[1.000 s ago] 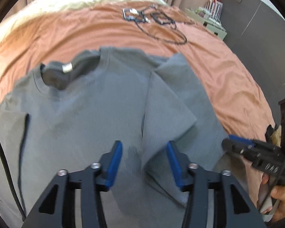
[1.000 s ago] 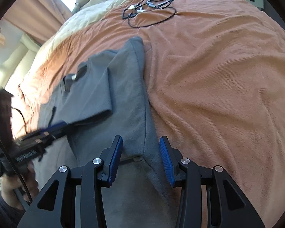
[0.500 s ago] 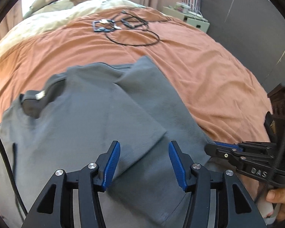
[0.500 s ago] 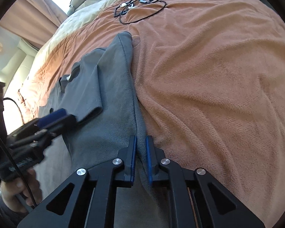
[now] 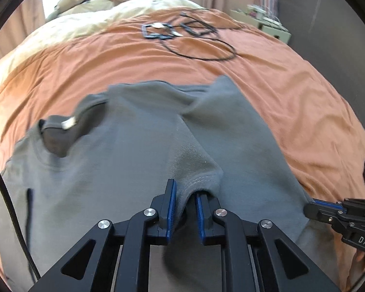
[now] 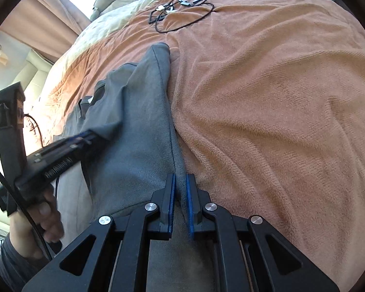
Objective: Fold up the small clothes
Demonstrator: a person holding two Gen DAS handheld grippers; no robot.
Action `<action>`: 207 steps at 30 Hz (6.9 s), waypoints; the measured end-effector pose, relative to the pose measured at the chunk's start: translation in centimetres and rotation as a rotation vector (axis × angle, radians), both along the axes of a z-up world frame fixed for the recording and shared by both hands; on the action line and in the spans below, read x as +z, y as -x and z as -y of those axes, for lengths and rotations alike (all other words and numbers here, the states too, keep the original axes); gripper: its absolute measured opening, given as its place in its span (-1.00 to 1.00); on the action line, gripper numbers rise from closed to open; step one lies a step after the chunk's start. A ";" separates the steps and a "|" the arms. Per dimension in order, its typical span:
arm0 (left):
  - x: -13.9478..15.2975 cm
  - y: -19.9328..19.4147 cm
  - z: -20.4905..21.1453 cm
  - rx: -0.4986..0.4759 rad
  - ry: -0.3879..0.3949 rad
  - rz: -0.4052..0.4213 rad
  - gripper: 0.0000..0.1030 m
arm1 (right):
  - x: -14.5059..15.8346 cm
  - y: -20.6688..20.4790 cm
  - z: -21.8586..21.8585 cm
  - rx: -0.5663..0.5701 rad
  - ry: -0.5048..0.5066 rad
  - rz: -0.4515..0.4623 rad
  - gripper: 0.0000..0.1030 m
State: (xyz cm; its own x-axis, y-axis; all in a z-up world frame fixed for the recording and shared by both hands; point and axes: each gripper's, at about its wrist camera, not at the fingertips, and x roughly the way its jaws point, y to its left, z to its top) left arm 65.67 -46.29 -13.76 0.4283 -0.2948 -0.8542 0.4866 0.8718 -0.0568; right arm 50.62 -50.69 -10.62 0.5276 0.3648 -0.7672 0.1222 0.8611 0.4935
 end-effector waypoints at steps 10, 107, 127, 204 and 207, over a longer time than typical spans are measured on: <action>1.9 -3.2 -5.8 0.118 0.044 -0.017 -0.27 | 3.9 -1.9 -1.5 0.017 0.109 0.070 0.26; -1.0 -4.9 -5.2 0.077 0.071 -0.058 -0.04 | 3.5 -12.2 -2.7 0.024 0.356 0.032 -0.21; -1.6 4.7 -3.0 -0.001 0.030 -0.125 0.07 | 3.5 -2.0 -4.3 0.162 0.394 -0.044 0.09; 11.6 40.2 -45.3 0.414 0.217 0.186 0.96 | 14.1 42.3 -7.7 -0.031 0.366 0.232 0.99; 8.9 41.6 -45.7 0.412 0.198 0.156 0.96 | 12.7 42.9 -7.9 -0.048 0.389 0.209 0.99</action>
State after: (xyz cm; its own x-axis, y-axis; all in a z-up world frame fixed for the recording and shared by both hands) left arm 24.11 -0.59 -4.87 0.6619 -0.2239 -0.7154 0.1190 0.9736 -0.1946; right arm 7.71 -42.79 2.04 0.6956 0.0413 -0.7173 0.0985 0.9834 0.1522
